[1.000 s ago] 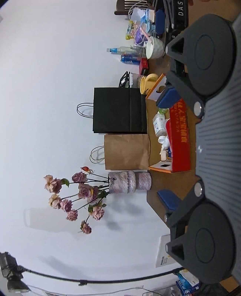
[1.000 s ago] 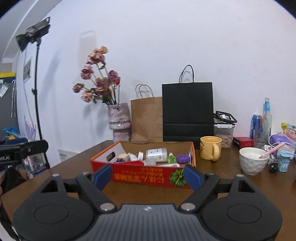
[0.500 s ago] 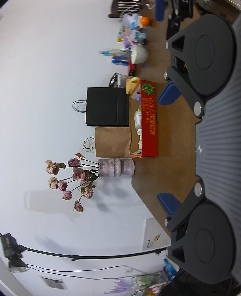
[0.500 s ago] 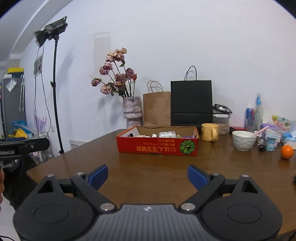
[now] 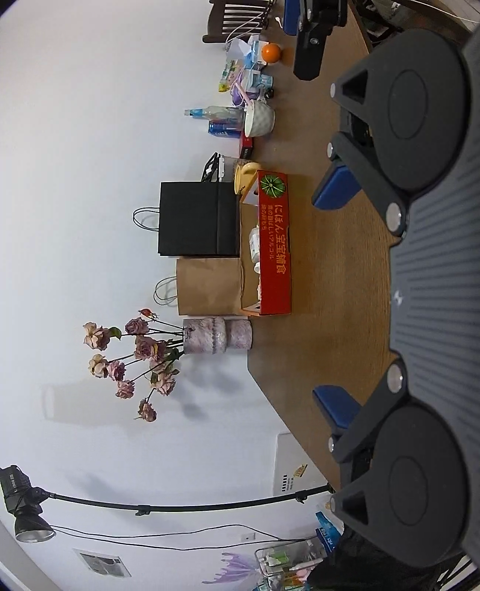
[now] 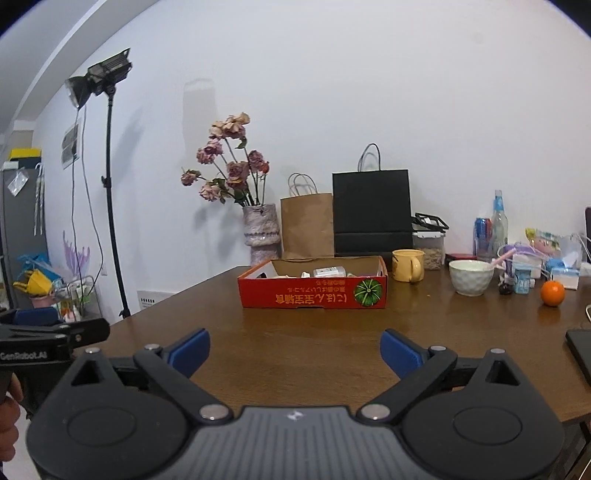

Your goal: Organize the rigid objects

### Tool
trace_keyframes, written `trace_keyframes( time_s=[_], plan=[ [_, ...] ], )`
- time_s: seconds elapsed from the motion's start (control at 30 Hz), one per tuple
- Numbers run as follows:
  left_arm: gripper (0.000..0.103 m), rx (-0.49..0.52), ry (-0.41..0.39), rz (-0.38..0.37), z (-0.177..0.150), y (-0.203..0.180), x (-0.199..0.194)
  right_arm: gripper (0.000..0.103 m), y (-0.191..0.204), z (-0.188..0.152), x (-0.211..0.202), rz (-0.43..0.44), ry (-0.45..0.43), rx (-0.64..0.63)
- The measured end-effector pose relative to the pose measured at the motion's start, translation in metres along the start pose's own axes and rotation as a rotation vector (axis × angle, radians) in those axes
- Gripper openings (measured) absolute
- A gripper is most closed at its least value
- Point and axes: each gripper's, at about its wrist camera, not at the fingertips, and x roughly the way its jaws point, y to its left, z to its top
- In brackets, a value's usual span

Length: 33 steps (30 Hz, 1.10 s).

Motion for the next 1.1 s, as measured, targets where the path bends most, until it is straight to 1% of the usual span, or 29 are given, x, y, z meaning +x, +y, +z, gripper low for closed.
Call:
trace_keyframes(
  time_s=[0.47, 1.1],
  plan=[
    [0.103, 0.005, -0.007, 0.011, -0.0003, -0.0029, 0.0002, 0.099, -0.0011, -0.0006, 0.0051, 0.004, 0.014, -0.001],
    [0.103, 0.01, -0.007, -0.001, 0.0004, -0.0011, -0.0004, 0.099, -0.0027, -0.0034, 0.0057, 0.003, 0.02, 0.002]
  ],
)
